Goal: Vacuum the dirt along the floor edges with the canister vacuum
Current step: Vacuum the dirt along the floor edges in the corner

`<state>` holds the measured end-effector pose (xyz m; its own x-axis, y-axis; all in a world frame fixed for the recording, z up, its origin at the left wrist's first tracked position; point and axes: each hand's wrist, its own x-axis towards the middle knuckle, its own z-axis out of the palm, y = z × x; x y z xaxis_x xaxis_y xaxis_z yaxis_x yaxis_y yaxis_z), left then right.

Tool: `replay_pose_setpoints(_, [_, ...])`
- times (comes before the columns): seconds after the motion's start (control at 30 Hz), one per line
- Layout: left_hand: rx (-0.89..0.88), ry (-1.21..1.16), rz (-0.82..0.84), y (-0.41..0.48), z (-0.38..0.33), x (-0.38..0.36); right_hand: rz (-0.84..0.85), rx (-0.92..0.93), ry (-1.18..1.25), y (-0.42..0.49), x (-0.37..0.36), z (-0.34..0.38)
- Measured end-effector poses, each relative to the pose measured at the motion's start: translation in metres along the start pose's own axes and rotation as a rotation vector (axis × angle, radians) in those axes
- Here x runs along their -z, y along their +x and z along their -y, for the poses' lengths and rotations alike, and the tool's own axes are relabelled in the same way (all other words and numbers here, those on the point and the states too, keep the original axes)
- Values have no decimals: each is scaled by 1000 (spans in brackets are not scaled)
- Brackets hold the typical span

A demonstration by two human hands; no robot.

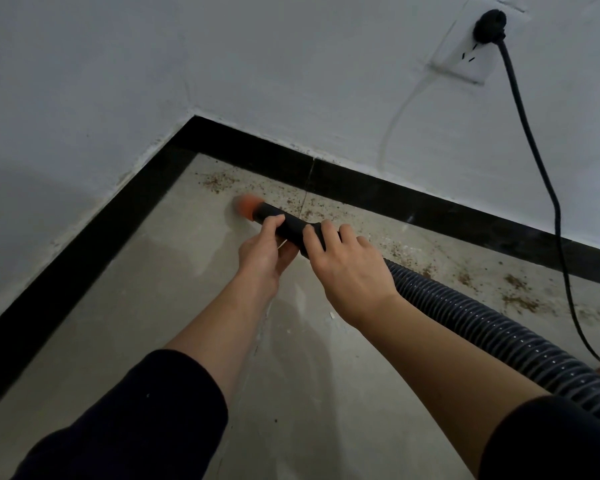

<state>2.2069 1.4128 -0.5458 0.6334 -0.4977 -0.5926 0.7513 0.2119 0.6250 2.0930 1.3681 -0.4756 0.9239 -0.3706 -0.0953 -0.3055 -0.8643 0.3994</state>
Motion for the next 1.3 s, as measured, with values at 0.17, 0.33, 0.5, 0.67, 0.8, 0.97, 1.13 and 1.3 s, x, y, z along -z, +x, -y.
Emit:
replay_pose_setpoints(0.17, [3, 3, -11, -3, 1, -3, -36, 5, 19, -2, -1, -2])
replay_pose_setpoints(0.33, [6, 3, -12, -5, 0, -3, -54, -16, 15, -3, -2, -3])
replay_pose_setpoints(0.5, [6, -23, 5, -4, -1, -3, -73, -38, 54, -2, -8, -7])
replay_pose_setpoints(0.67, [16, -16, 10, -5, -1, -7, -48, -37, 74, -5, -11, -15])
replay_pose_setpoints(0.8, [31, -26, 16, -6, 2, -15, -49, -42, 86, -6, -11, -21])
replay_pose_setpoints(0.97, [50, -38, 29, -7, 6, -21, -57, -48, 99, -9, -9, -30])
replay_pose_setpoints(1.13, [50, -38, 38, -10, 11, -27, -45, -63, 104, -16, -10, -34])
replay_pose_setpoints(1.3, [59, -39, 57, -11, 17, -30, -45, -69, 111, -21, -11, -38])
